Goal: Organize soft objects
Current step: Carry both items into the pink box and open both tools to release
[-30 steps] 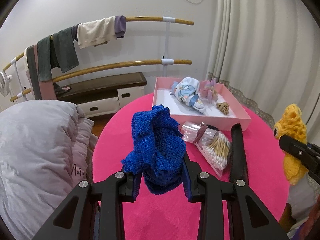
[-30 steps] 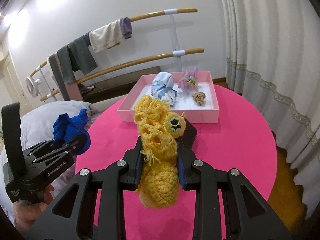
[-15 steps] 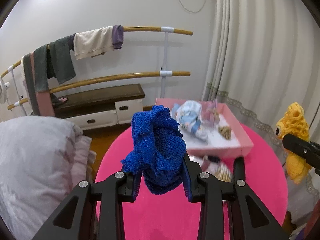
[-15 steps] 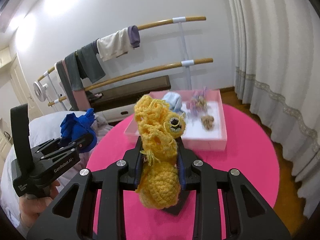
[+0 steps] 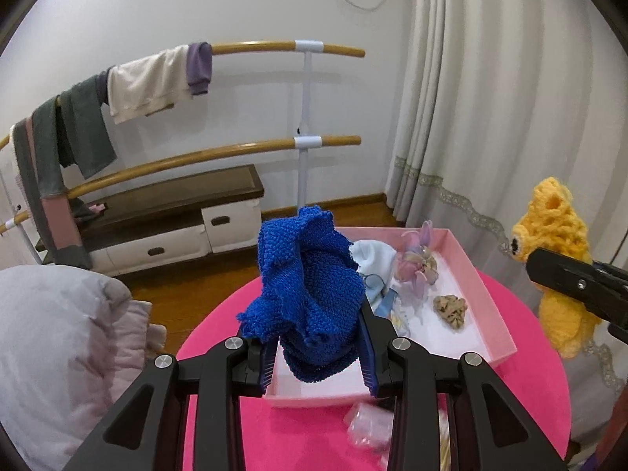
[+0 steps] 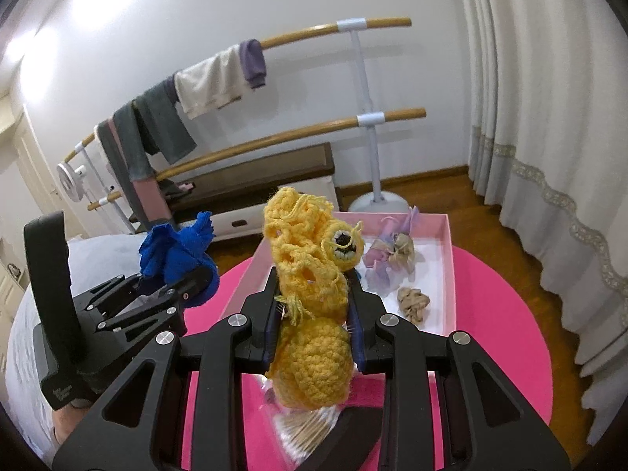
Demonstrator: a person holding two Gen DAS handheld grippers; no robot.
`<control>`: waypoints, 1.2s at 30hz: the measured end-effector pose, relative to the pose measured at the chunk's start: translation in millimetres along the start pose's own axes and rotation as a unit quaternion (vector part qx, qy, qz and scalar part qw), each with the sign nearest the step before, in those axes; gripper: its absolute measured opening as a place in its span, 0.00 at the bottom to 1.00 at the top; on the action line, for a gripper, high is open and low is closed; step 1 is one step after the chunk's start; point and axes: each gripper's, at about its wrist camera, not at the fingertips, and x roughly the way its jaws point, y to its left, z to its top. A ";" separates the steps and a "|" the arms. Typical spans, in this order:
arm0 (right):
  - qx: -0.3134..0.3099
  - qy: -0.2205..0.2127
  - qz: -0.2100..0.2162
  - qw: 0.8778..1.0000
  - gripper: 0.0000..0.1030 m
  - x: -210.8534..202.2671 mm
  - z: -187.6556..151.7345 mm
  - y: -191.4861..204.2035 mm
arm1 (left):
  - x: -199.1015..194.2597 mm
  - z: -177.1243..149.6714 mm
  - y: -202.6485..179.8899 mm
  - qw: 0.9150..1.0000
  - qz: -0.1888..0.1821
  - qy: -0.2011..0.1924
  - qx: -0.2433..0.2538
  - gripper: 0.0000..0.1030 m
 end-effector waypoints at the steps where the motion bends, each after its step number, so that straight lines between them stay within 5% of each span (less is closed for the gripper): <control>1: 0.003 0.004 -0.002 1.000 0.26 6.4 3.2 -3.3 | 9.9 4.3 -0.1 1.000 -0.002 0.004 0.001 0.31; 18: 0.030 0.081 -0.022 0.996 0.27 96.9 12.9 -39.8 | 145.9 49.5 -5.8 0.998 -0.006 0.062 0.013 0.35; 23: 0.039 0.098 -0.025 0.994 0.27 112.8 8.1 -45.0 | 181.1 54.3 -11.2 0.996 -0.002 0.087 0.019 0.49; 24: 0.042 0.101 -0.026 0.994 0.28 115.3 6.9 -46.2 | 186.1 54.9 -11.6 0.996 0.002 0.092 0.020 0.59; 25: 0.045 0.103 -0.027 0.993 0.32 115.8 5.4 -47.3 | 187.8 53.9 -13.1 0.995 0.005 0.093 0.020 0.70; 29: 0.059 0.098 -0.035 0.993 0.50 115.0 0.8 -51.4 | 187.6 57.3 -10.6 0.997 0.019 0.068 0.016 0.86; 33: 0.076 0.077 -0.040 0.993 1.00 103.5 -0.9 -54.6 | 175.7 56.8 -8.5 0.999 0.033 0.039 0.014 0.98; 36: 0.077 0.063 -0.048 0.994 1.00 91.9 -0.8 -54.7 | 164.9 51.4 -8.6 0.999 0.040 0.019 0.008 1.00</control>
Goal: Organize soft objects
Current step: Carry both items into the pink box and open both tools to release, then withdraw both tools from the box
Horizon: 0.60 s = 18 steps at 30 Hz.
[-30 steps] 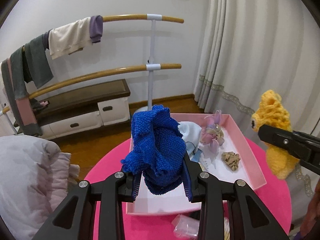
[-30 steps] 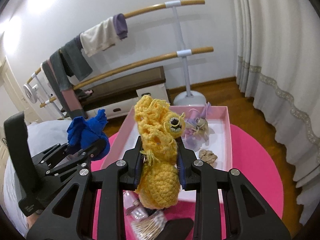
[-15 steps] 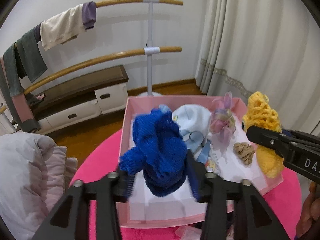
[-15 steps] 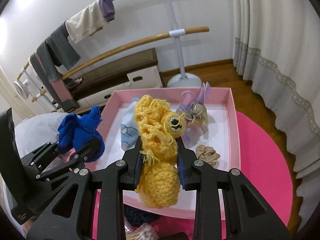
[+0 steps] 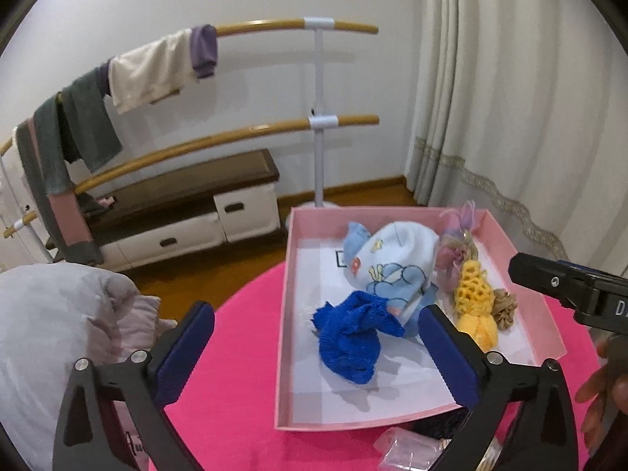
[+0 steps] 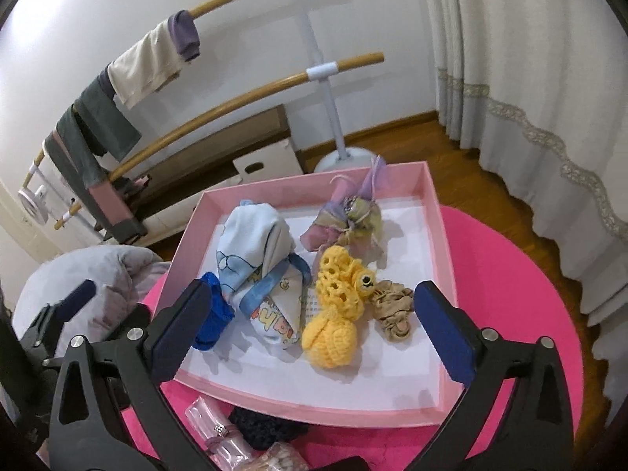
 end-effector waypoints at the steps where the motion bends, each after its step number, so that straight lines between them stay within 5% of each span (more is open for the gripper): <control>1: -0.002 -0.005 -0.004 1.000 1.00 -5.0 -0.9 1.3 | -4.3 -4.5 -0.2 1.000 0.000 -0.003 -0.004 1.00; 18: -0.033 -0.094 -0.001 0.995 1.00 -123.8 -43.4 31.4 | -159.0 -69.1 11.4 0.997 -0.010 -0.073 -0.038 1.00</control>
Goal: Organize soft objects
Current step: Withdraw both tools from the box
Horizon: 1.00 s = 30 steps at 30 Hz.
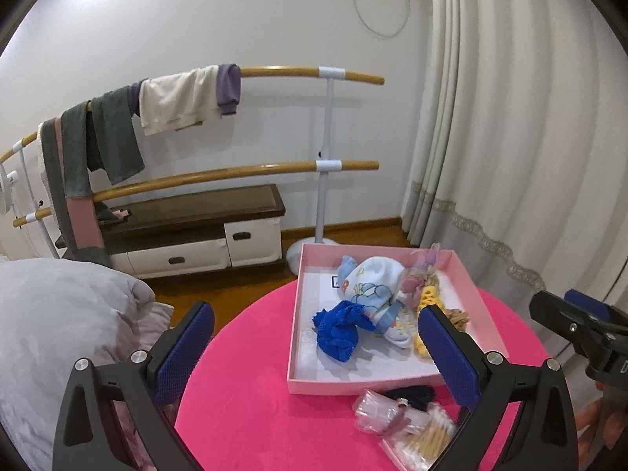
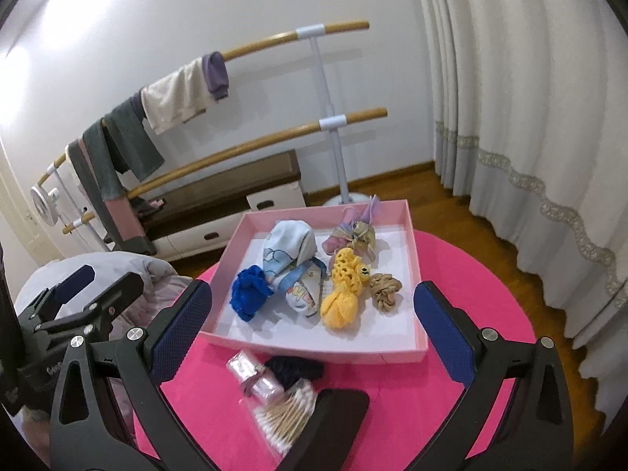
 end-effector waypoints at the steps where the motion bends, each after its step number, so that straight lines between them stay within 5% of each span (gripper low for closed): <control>1: 0.000 -0.006 0.000 1.000 1.00 -7.9 -2.0 1.0 | -9.9 -2.8 1.1 1.000 -0.001 -0.004 -0.001 1.00; 15: -0.012 -0.085 -0.027 0.996 1.00 -106.1 -34.8 16.4 | -128.2 -43.1 4.2 0.999 0.006 -0.046 -0.011 1.00; 30: -0.018 -0.104 -0.055 0.993 1.00 -152.8 -82.8 24.5 | -210.2 -94.4 14.0 0.998 0.019 -0.053 -0.027 1.00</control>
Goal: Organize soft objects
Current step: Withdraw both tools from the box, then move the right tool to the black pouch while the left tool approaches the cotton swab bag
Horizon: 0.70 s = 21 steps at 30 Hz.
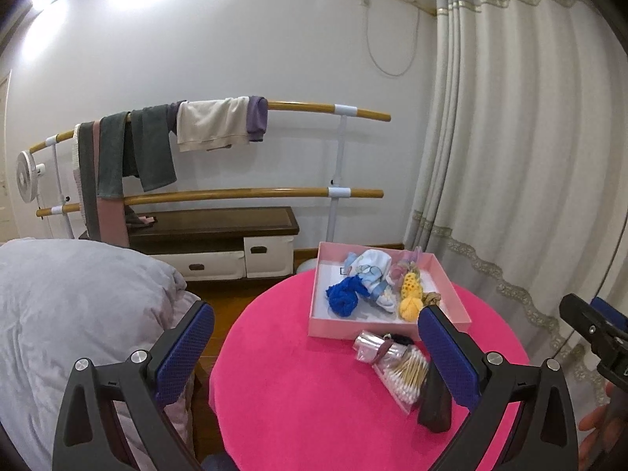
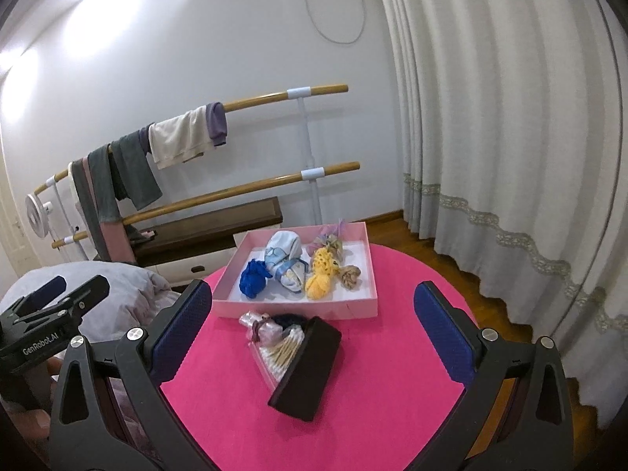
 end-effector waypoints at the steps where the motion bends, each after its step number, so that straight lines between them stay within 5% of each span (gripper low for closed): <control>1: 0.000 -0.001 0.000 1.000 1.00 -1.5 -0.8 0.1 | -2.7 -0.4 -1.0 1.000 0.001 -0.001 0.000 1.00; 21: -0.002 0.015 0.007 1.000 1.00 -6.5 -20.6 3.4 | -18.9 -18.2 -3.6 1.000 0.004 0.004 0.001 1.00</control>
